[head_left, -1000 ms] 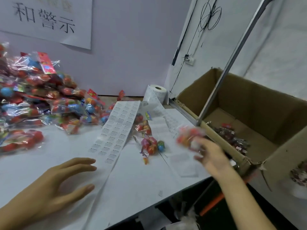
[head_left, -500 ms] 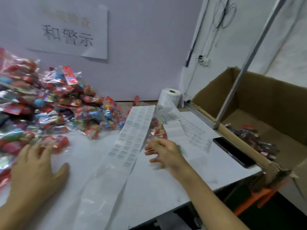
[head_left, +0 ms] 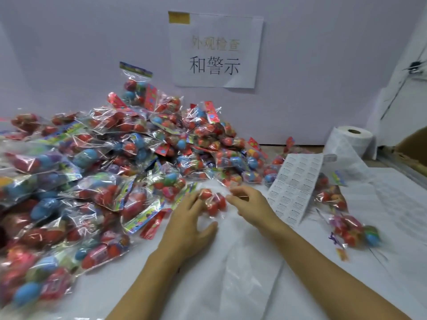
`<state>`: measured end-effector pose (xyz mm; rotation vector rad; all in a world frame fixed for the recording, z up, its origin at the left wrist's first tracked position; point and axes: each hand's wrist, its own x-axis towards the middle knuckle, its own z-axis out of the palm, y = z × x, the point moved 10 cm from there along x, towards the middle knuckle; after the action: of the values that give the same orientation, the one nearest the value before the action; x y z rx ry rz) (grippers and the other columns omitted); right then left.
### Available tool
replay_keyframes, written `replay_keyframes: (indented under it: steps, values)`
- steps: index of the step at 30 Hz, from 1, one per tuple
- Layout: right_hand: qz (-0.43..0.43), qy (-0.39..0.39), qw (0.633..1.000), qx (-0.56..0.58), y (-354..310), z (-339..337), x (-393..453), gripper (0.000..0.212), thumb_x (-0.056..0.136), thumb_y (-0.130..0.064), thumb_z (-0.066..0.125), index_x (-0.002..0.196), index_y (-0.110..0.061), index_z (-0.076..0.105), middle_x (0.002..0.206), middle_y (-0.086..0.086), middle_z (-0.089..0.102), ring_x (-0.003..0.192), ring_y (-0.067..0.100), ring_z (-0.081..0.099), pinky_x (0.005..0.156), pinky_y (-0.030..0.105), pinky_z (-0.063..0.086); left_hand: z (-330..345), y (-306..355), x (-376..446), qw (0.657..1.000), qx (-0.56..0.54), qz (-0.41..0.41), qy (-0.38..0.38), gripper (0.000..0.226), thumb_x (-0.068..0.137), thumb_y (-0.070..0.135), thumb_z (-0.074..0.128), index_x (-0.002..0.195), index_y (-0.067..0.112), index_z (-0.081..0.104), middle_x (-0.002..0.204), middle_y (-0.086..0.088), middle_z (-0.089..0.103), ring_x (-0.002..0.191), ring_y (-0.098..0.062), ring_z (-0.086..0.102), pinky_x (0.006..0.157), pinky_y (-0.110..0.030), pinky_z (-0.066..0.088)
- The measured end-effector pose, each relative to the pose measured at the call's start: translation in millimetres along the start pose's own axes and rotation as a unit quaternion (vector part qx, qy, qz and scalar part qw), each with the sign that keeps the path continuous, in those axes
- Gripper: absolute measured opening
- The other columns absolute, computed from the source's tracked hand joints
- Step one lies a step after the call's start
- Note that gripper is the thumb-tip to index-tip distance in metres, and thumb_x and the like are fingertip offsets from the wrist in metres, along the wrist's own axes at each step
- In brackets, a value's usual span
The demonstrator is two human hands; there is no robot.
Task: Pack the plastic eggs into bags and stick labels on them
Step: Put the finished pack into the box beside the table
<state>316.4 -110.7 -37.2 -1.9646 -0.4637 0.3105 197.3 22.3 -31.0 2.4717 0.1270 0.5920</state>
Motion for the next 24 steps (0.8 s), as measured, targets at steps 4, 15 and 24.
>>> replay_keyframes:
  steps: [4, 15, 24]
  values:
    - [-0.011, 0.045, 0.996, -0.07, 6, 7, 9, 0.046, 0.092, -0.035, 0.072, 0.132, -0.019, 0.059, 0.13, -0.001, 0.053, 0.117, 0.016, 0.055, 0.102, 0.03, 0.044, -3, 2, -1, 0.998, -0.058, -0.003, 0.0, 0.032, 0.083, 0.033, 0.078, 0.108, 0.035, 0.058, 0.122, 0.024, 0.053, 0.111, 0.008, 0.05, 0.096, -0.015, 0.04]
    - [0.008, -0.032, 0.997, 0.067, 19, 7, -3, 0.054, 0.082, -0.02, 0.083, 0.128, -0.022, 0.055, 0.087, 0.001, 0.067, 0.077, 0.013, 0.062, 0.071, 0.022, 0.044, -12, -22, -3, 0.984, -0.118, -0.116, 0.059, 0.055, 0.084, 0.026, 0.083, 0.132, 0.019, 0.057, 0.13, 0.006, 0.057, 0.121, -0.009, 0.052, 0.098, -0.01, 0.036]
    - [0.011, -0.021, 0.981, 0.193, 13, 5, -13, 0.031, 0.086, 0.001, 0.075, 0.113, -0.013, 0.071, 0.081, 0.005, 0.063, 0.077, 0.021, 0.068, 0.075, 0.04, 0.06, -29, -31, -5, 0.959, -0.159, -0.167, 0.164, 0.025, 0.089, 0.027, 0.079, 0.101, 0.027, 0.057, 0.098, 0.006, 0.062, 0.081, -0.008, 0.06, 0.066, -0.019, 0.053]
